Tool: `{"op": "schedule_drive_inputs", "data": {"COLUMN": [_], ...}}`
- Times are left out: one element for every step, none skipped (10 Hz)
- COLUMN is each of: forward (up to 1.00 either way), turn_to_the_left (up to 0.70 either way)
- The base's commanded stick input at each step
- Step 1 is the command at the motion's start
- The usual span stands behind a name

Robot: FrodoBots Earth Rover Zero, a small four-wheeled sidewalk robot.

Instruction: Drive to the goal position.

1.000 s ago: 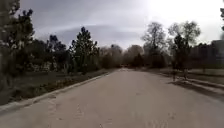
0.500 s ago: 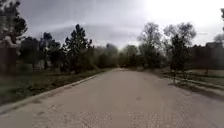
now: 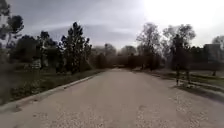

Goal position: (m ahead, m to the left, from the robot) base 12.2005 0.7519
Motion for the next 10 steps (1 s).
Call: {"op": "schedule_drive_inputs", "data": {"forward": [0.70,0.70,0.70,0.70,0.70,0.70,0.70,0.70,0.70,0.70], "turn_to_the_left": [0.00,0.00,0.00,0.00,0.00,0.00,0.00,0.00,0.00,0.00]}}
